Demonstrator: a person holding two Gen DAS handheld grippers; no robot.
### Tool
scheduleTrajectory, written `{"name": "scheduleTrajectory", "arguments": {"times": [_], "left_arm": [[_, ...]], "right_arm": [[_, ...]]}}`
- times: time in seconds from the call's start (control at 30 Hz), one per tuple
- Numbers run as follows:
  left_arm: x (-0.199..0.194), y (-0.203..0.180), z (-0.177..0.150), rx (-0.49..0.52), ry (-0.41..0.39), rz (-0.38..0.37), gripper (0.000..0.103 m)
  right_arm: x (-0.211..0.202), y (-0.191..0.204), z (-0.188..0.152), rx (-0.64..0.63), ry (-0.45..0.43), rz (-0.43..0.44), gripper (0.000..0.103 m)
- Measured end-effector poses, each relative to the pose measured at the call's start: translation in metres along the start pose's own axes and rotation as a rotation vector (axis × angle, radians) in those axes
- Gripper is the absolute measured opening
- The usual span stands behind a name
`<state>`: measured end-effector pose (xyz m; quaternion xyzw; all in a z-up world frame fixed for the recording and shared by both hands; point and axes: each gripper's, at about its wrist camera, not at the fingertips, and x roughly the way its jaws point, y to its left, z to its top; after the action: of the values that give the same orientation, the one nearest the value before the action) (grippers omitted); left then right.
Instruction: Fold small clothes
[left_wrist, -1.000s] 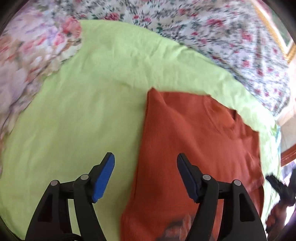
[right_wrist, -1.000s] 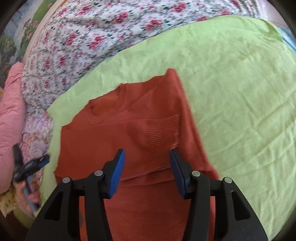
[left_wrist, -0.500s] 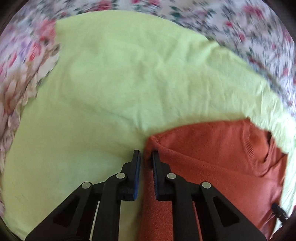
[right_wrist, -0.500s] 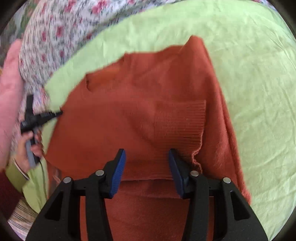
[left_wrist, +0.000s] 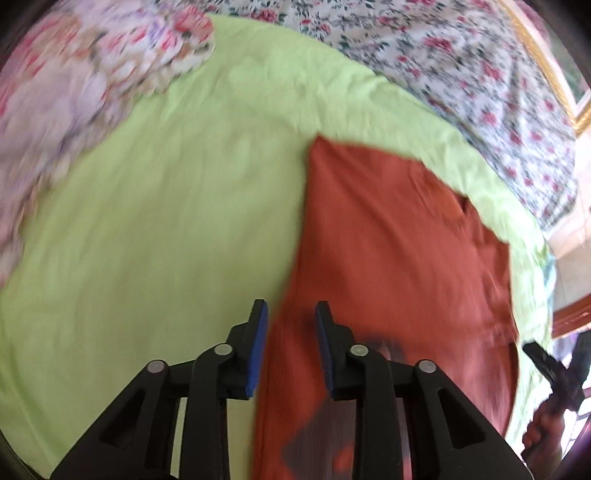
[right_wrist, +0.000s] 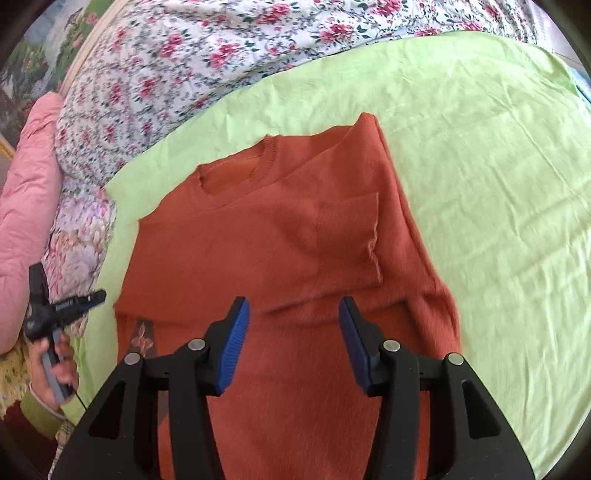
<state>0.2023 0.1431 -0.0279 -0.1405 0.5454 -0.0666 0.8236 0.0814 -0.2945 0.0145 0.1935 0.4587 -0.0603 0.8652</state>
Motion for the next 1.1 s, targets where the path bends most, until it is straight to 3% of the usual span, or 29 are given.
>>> {"name": "scheduleTrajectory", "arguments": {"times": [0.23,0.5,0.83,0.93,1.1], "left_arm": [[-0.035,0.006,-0.102,0.043,0.110,-0.046,0.042],[-0.051,0.022,-0.171,0.045,0.186,-0.069,0.051],[-0.038,0.025,-0.214,0.023,0.277,-0.119,0.051],[-0.036,0.016,-0.220,0.063,0.261,-0.109,0.057],[-0.032,0.008,-0.220,0.080,0.264,-0.114,0.057]], "right_arm": [[-0.034,0.010,-0.045,-0.013,-0.007,0.017,0.052],[-0.069,0.001,-0.101,0.000,0.004,-0.013,0.057],[-0.116,-0.046,-0.159,0.101,0.001,-0.098,0.058],[-0.125,-0.063,-0.173,0.134,0.010,-0.126,0.058],[-0.118,-0.076,-0.194,0.170,0.069,-0.081,0.058]]}}
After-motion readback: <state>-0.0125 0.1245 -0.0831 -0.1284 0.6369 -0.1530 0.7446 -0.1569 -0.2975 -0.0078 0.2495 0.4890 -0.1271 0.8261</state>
